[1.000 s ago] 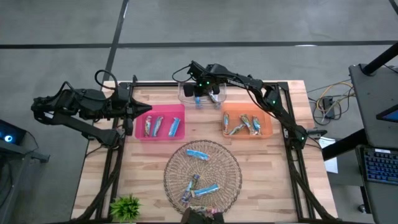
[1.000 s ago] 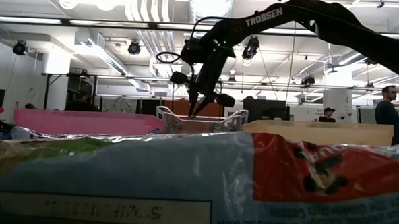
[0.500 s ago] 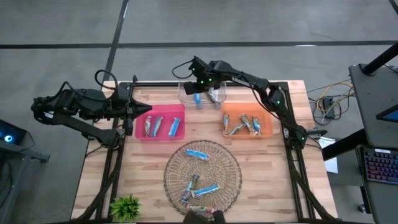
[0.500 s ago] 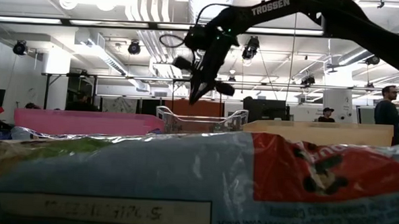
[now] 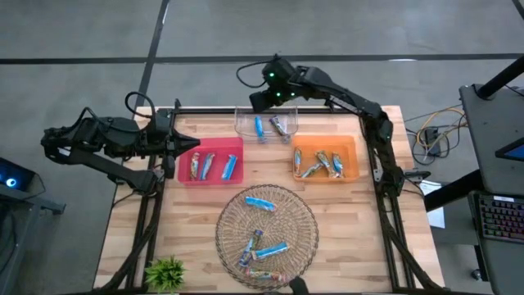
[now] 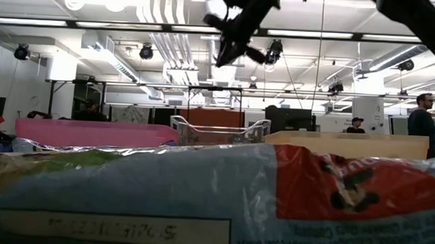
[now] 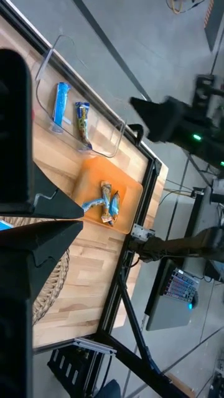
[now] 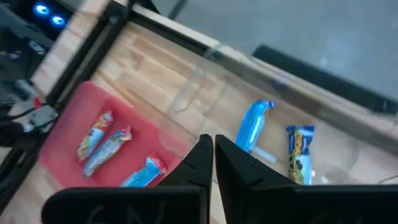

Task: Pick and place Granola Bars by type
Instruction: Put the blue granola bar into the transparent bin

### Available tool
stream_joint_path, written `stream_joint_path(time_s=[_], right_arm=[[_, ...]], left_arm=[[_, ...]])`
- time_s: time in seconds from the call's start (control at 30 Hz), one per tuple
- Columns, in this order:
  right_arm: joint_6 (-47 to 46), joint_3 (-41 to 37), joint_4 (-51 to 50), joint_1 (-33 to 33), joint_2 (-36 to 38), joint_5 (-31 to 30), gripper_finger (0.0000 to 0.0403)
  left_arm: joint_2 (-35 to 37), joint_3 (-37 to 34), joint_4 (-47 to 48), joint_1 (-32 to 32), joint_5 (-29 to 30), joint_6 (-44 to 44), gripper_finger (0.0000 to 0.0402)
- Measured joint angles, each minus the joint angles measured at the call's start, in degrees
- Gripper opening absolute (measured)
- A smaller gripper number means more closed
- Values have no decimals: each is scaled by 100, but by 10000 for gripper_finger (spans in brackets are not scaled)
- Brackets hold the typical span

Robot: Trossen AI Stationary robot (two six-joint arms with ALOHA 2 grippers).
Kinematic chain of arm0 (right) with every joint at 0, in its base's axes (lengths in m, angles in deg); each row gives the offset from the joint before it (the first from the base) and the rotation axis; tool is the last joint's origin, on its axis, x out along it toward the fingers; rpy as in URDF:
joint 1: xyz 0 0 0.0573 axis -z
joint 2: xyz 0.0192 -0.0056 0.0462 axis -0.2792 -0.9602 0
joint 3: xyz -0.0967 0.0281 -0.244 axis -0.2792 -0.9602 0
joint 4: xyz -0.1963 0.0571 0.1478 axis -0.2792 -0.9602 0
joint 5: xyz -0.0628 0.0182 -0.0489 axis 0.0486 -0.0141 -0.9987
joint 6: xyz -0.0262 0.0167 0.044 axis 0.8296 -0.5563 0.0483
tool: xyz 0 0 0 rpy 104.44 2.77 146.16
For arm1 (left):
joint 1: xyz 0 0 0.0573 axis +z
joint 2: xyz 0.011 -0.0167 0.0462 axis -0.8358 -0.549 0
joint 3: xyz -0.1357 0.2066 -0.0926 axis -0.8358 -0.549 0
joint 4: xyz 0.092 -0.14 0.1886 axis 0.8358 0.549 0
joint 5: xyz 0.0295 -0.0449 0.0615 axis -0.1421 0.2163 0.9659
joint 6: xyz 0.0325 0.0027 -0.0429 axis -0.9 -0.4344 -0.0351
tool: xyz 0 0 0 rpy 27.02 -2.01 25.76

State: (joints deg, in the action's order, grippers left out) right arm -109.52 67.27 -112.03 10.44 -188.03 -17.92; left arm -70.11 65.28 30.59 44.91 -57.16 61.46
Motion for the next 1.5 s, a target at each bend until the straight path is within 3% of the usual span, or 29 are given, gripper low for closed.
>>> stream_joint_path(time_s=[0.53, 0.73, 1.13, 1.5], right_arm=[[1286, -211, -11, -335, 1359, -320, 9], [1791, -641, 13, -645, 1977, -961, 9], [2212, -2675, 997, -1202, 3835, -983, 8], [2239, -4105, 1292, -1672, 5444, -79, 8]], left_arm=[[0, 0, -2, 0, -35, 42, 0], [0, 0, -2, 0, -35, 46, 0], [0, 0, -3, 0, -35, 57, 0], [-24, 0, -5, 2, -34, -19, 0]])
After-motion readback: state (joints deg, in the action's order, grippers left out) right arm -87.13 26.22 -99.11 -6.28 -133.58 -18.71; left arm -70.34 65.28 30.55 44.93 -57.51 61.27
